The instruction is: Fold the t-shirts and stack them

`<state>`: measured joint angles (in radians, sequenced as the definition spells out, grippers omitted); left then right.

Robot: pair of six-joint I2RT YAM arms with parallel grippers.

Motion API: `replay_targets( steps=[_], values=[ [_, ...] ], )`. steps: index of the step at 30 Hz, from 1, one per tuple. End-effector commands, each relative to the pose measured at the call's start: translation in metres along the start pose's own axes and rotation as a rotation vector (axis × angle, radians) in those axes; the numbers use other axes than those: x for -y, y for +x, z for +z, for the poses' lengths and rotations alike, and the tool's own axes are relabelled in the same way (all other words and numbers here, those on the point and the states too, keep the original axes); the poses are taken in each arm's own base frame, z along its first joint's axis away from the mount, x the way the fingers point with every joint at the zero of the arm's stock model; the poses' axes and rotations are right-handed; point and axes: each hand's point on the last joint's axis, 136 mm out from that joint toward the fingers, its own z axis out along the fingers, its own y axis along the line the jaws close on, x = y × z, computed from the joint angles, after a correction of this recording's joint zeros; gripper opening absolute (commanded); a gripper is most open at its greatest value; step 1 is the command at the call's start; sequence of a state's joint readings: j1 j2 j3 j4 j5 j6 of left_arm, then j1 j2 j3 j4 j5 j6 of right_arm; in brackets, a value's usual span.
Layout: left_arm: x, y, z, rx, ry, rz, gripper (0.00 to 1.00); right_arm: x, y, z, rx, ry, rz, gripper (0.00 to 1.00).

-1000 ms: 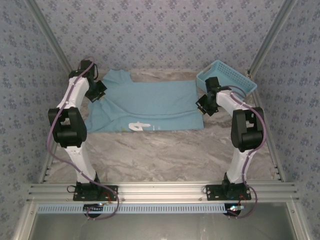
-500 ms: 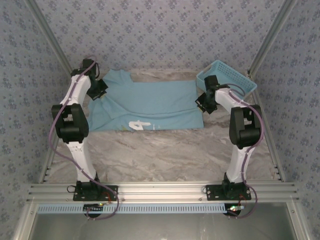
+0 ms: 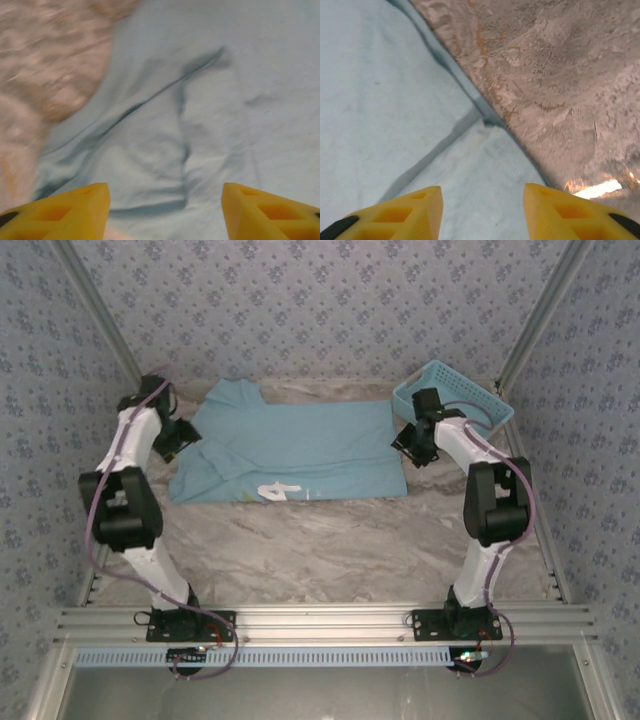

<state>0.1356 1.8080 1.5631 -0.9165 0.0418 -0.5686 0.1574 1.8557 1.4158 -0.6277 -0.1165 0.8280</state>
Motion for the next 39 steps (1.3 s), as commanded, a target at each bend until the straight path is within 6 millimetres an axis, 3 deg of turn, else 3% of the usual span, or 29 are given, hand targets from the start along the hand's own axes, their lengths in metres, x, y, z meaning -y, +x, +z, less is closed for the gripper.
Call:
replay_targets(
  steps=[1,3,6,11,24,26,31,35,39],
  values=[
    [-0.040,0.034,0.005,-0.125,0.025,-0.142,0.54,-0.017,0.027,-0.014,-0.039,-0.079,-0.105,0.44],
    [-0.052,0.046,0.017,-0.179,0.066,-0.210,0.49,-0.018,0.048,-0.010,-0.098,-0.096,-0.149,0.39],
    [-0.061,0.047,0.030,-0.200,0.080,-0.220,0.43,-0.007,0.071,-0.004,-0.153,-0.085,-0.183,0.35],
    [-0.069,0.050,0.052,-0.236,0.032,-0.164,0.41,0.016,0.088,0.012,-0.203,-0.062,-0.172,0.35],
    [-0.062,0.059,0.079,-0.257,0.000,-0.036,0.38,0.049,0.092,0.037,-0.242,0.087,-0.189,0.35],
    [-0.063,0.060,0.083,-0.263,-0.017,-0.017,0.33,0.055,0.093,0.039,-0.246,0.111,-0.192,0.35],
    [-0.074,0.047,0.081,-0.230,-0.115,0.025,0.01,0.073,0.094,0.043,-0.257,0.198,-0.208,0.35],
    [-0.087,0.033,0.072,-0.196,-0.216,0.072,0.00,0.090,0.096,0.046,-0.270,0.275,-0.213,0.33],
    [-0.094,0.022,0.065,-0.170,-0.277,0.090,0.00,0.095,0.094,0.045,-0.266,0.297,-0.211,0.32]
  ],
)
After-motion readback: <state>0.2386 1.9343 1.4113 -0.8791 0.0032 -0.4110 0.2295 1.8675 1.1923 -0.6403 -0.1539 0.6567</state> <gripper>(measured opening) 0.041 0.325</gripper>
